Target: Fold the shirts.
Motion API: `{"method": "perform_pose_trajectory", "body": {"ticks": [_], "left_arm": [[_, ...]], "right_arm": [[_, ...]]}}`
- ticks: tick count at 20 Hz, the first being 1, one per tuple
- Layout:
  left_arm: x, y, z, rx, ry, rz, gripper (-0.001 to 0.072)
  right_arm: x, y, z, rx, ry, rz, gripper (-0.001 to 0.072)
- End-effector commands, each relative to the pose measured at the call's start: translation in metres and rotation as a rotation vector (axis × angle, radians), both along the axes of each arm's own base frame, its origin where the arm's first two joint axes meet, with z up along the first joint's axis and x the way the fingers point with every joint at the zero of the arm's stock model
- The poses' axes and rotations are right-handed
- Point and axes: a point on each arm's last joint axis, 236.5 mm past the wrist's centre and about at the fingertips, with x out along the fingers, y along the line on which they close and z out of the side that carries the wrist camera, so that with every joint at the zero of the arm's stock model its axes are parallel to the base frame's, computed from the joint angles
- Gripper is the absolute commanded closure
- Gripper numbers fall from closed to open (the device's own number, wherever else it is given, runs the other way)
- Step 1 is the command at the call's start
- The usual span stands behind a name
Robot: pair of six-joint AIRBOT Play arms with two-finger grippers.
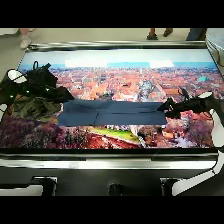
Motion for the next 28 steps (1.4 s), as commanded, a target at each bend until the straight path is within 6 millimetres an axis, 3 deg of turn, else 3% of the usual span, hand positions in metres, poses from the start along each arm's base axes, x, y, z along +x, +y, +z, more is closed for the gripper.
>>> {"method": "perform_pose_trajectory", "body": {"ticks": [1,2,3,4,5,6,7,11,14,16,19,21,26,28], "left_arm": [[-0.003,-0.032,0.003,0.000,-0.033,-0.059,0.0183],[-0.002,-0.043,0.001,0.000,-0.046,-0.073,0.0184],[0.002,-0.056,-0.003,-0.001,-0.062,-0.084,0.0191],[0.006,-0.070,-0.007,-0.002,-0.082,-0.094,0.0247],[0.008,-0.084,-0.013,-0.003,-0.094,-0.103,0.0412],[0.009,-0.099,-0.021,-0.006,-0.092,-0.109,0.0651],[0.009,-0.118,-0.032,-0.010,-0.088,-0.113,0.0676],[-0.012,-0.200,-0.072,-0.136,0.037,-0.116,0.0676],[-0.014,-0.241,-0.086,-0.252,0.093,-0.056,0.0676],[-0.013,-0.266,-0.091,-0.350,0.148,0.010,0.0676],[-0.008,-0.305,-0.087,-0.526,0.201,0.092,0.0676],[-0.016,-0.336,-0.079,-0.631,0.243,0.082,0.0676],[-0.052,-0.401,-0.083,-0.672,0.334,0.024,0.0678],[-0.059,-0.416,-0.083,-0.679,0.332,-0.005,0.0677]], "right_arm": [[0.017,0.012,-0.006,-0.019,-0.027,-0.036,0.0493],[0.016,0.018,-0.001,-0.003,-0.029,-0.028,0.0662],[0.013,0.020,0.008,0.007,-0.032,-0.014,0.0669],[0.012,0.022,0.020,0.004,-0.056,0.007,0.0670],[0.011,0.023,0.036,0.001,-0.084,0.025,0.0670],[0.008,0.026,0.055,-0.001,-0.111,0.042,0.0671],[0.003,0.028,0.077,-0.005,-0.141,0.061,0.0671],[-0.015,0.038,0.161,-0.039,-0.276,0.087,0.0672],[-0.029,0.048,0.223,-0.044,-0.387,0.052,0.0672],[-0.042,0.055,0.254,-0.039,-0.438,0.041,0.0672],[-0.067,0.066,0.283,-0.030,-0.451,0.039,0.0671],[-0.080,0.070,0.296,-0.034,-0.468,0.044,0.0671],[-0.093,0.083,0.329,-0.009,-0.555,0.036,0.0671],[-0.092,0.083,0.332,-0.008,-0.571,0.028,0.0671]]}}
